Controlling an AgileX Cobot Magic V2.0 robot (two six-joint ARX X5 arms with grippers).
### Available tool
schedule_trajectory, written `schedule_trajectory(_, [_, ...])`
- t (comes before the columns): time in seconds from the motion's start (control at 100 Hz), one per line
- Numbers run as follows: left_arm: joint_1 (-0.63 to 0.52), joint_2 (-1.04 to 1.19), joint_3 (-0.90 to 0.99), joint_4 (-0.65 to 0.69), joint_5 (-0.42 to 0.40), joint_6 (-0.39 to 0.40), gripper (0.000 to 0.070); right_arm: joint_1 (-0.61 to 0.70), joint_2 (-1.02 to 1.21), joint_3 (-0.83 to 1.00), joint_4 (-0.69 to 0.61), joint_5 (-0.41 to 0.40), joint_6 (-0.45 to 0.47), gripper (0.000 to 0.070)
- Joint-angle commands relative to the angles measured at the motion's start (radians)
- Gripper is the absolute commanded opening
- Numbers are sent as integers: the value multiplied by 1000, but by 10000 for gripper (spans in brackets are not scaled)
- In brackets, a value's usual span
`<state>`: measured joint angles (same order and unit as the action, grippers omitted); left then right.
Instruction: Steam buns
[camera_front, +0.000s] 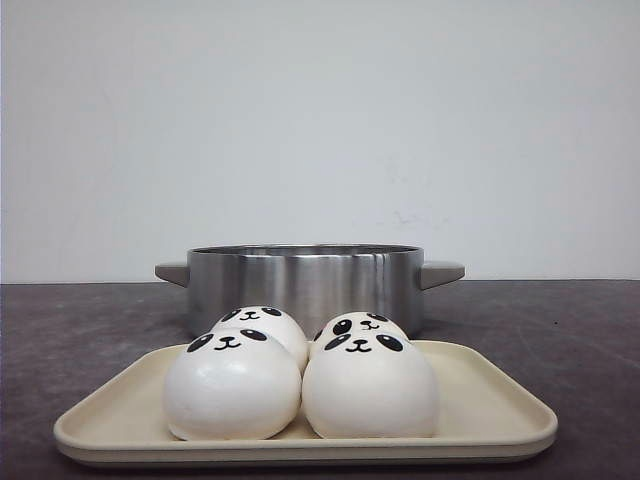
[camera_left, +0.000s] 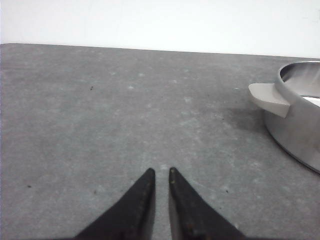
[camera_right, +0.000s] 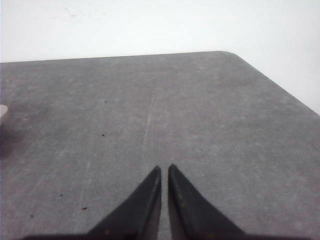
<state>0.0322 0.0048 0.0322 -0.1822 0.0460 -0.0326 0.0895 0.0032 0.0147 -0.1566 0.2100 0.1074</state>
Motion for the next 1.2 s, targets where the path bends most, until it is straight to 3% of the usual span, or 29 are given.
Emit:
schedule_trajectory(0.0, [2,-2,-18,-5,4,14,0,0,0,-3,-2,0,-7,15])
schedule_trajectory(1.19, [2,-2,-18,-5,4,14,0,0,0,-3,6,-1,-3,15])
